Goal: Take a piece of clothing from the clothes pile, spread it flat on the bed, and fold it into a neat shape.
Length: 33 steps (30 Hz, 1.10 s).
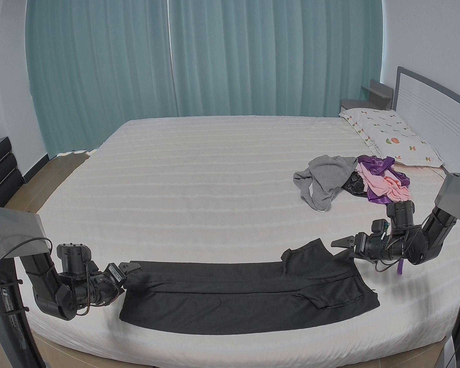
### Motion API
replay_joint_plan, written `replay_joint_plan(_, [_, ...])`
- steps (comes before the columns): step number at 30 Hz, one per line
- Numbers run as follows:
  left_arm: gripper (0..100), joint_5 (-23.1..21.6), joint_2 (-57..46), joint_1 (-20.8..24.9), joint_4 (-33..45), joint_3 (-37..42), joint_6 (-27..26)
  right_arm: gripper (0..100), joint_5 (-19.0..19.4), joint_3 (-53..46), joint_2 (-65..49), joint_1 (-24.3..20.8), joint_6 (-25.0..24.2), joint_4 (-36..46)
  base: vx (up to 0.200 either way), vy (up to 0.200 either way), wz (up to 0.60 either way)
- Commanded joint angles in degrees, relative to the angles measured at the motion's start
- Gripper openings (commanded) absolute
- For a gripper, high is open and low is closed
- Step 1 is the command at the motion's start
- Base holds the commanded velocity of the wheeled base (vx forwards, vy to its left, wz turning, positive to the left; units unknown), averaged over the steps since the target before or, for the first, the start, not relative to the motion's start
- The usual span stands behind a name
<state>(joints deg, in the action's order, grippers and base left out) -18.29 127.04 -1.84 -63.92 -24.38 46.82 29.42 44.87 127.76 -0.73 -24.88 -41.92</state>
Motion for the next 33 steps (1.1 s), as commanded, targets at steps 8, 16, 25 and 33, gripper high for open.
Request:
replay_joint_plan(8, [100,-0.3,0.1,-0.2,0.0,-0.2,0.1,100,0.0,4.4,2.8,-0.6,4.1,7.6,0.000,0.000,0.00])
replay_joint_plan(16, [100,-0.3,0.1,-0.2,0.0,-0.3,0.1,0,-0.1,4.5,4.6,-0.7,4.2,7.6,0.000,0.000,0.00])
replay_joint_plan(25, [100,-0.4,0.1,-0.3,-0.1,-0.1,0.1,0,0.0,3.7,2.1,0.0,5.4,10.6,0.000,0.000,0.00])
replay_joint_plan(33, [100,-0.4,0.1,-0.3,-0.1,-0.1,0.0,0,0.5,-1.6,-3.0,2.1,6.2,12.6,0.000,0.000,0.00])
